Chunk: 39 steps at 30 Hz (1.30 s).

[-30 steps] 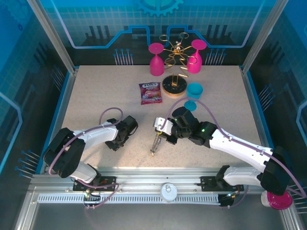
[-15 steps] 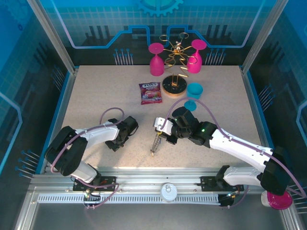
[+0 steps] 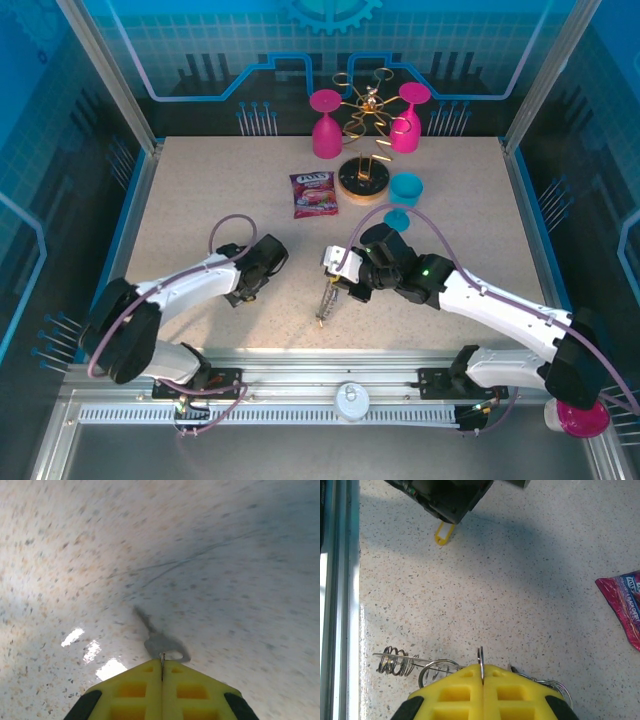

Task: Put the keys on the keyring

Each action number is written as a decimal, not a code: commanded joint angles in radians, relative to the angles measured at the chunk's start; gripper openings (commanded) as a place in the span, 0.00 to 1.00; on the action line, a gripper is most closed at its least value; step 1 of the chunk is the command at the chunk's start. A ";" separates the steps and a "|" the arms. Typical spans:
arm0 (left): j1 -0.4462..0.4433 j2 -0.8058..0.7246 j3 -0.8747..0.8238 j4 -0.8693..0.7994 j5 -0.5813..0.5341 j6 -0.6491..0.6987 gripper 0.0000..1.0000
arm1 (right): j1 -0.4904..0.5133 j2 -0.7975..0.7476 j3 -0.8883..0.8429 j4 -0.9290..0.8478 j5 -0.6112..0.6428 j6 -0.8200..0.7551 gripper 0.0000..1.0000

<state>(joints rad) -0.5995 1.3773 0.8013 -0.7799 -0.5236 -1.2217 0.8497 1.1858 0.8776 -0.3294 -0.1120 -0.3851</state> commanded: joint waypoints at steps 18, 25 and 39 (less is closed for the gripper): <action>-0.069 -0.485 -0.061 0.462 0.402 1.464 0.00 | -0.036 -0.024 0.008 0.032 -0.009 0.021 0.00; -0.068 -0.462 -0.031 0.435 0.674 1.668 0.00 | -0.052 -0.042 -0.036 0.075 -0.013 0.001 0.00; -0.016 -0.443 -0.085 0.561 1.042 1.681 0.00 | -0.065 -0.094 -0.104 0.195 -0.042 -0.095 0.00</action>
<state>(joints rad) -0.6289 0.9344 0.7341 -0.2855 0.4072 0.4694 0.7967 1.1172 0.7887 -0.2165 -0.1165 -0.4477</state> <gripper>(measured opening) 0.052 0.054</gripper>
